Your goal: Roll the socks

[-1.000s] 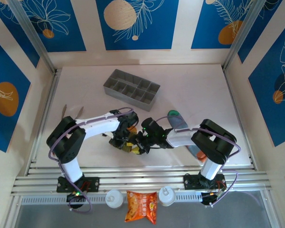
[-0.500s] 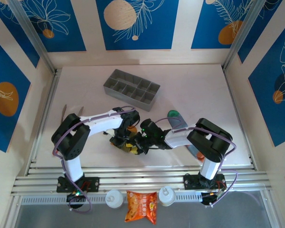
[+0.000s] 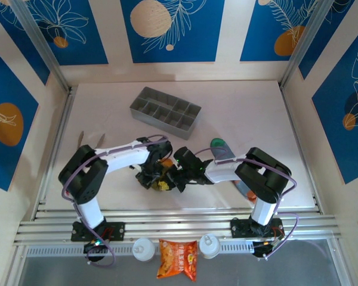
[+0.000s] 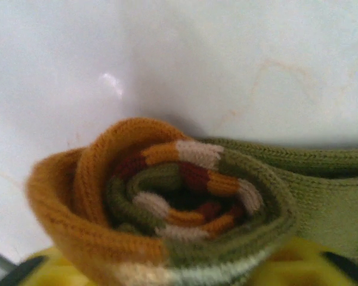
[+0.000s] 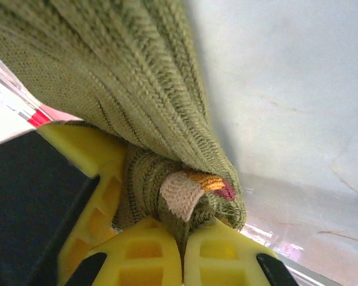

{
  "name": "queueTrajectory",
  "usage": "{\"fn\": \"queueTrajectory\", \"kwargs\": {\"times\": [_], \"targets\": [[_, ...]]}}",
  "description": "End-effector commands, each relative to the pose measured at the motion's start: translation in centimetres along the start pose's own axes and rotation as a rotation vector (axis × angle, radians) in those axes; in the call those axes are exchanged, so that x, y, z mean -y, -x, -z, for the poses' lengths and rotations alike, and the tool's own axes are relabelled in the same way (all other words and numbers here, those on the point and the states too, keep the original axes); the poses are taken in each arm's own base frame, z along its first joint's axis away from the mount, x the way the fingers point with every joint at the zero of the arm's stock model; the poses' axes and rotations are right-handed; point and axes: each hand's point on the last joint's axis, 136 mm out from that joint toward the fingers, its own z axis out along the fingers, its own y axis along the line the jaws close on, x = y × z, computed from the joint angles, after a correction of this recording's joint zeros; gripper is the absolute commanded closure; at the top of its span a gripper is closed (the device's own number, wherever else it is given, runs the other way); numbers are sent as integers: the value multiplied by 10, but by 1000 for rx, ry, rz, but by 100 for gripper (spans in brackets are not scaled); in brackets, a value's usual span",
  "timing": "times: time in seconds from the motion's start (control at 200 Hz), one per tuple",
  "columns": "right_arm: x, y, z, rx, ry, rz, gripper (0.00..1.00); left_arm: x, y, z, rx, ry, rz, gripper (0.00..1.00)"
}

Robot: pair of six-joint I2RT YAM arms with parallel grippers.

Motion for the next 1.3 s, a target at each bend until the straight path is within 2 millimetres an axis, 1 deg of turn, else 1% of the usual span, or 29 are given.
{"fn": "queueTrajectory", "kwargs": {"times": [0.0, 0.035, 0.07, 0.11, 0.135, 0.215, 0.26, 0.31, 0.38, 0.46, 0.53, 0.625, 0.715, 0.79, 0.945, 1.01, 1.115, 1.17, 1.231, 1.291], "targets": [[99, 20, 2, 77, -330, -298, 100, 2, 9, -11, 13, -69, -64, 33], [103, 20, 3, 79, -352, -309, 100, 6, 12, -1, 25, -115, -76, 23], [106, 20, 5, 81, -372, -317, 100, 8, 16, 7, 34, -158, -81, 16], [111, 20, 6, 83, -394, -329, 100, 10, 20, 18, 49, -210, -90, 10], [112, 21, 7, 84, -399, -332, 100, 12, 23, 25, 60, -245, -97, 8], [120, 22, 8, 88, -417, -358, 100, 11, 32, 47, 109, -350, -118, 8], [123, 23, 7, 86, -415, -369, 100, 7, 36, 56, 133, -398, -128, 10], [124, 25, 7, 83, -410, -382, 100, 2, 37, 62, 146, -450, -140, 15], [125, 26, 5, 80, -403, -398, 100, 0, 31, 64, 121, -544, -156, 20], [124, 26, 4, 78, -395, -410, 100, 0, 22, 60, 69, -644, -154, 32], [123, 27, 3, 76, -394, -421, 100, -5, 18, 55, 61, -671, -153, 41], [123, 27, 2, 76, -393, -430, 100, -5, 16, 50, 53, -701, -143, 49], [123, 27, 0, 71, -396, -433, 100, -3, 14, 42, 37, -714, -126, 50], [124, 27, 0, 71, -400, -437, 100, 2, 10, 36, 23, -723, -122, 50], [126, 29, 1, 79, -404, -444, 100, 9, -3, 14, -2, -671, -157, 51], [126, 30, 1, 81, -406, -447, 100, 9, -9, 5, -8, -634, -181, 52], [127, 33, 1, 85, -408, -447, 100, -3, -15, -13, -10, -543, -203, 58], [128, 35, 2, 86, -409, -444, 100, -13, -16, -23, -9, -484, -202, 65], [127, 38, 3, 89, -411, -435, 100, -22, -18, -35, -14, -432, -211, 68], [127, 40, 4, 92, -418, -421, 100, -33, -18, -45, -20, -360, -209, 75]]}}
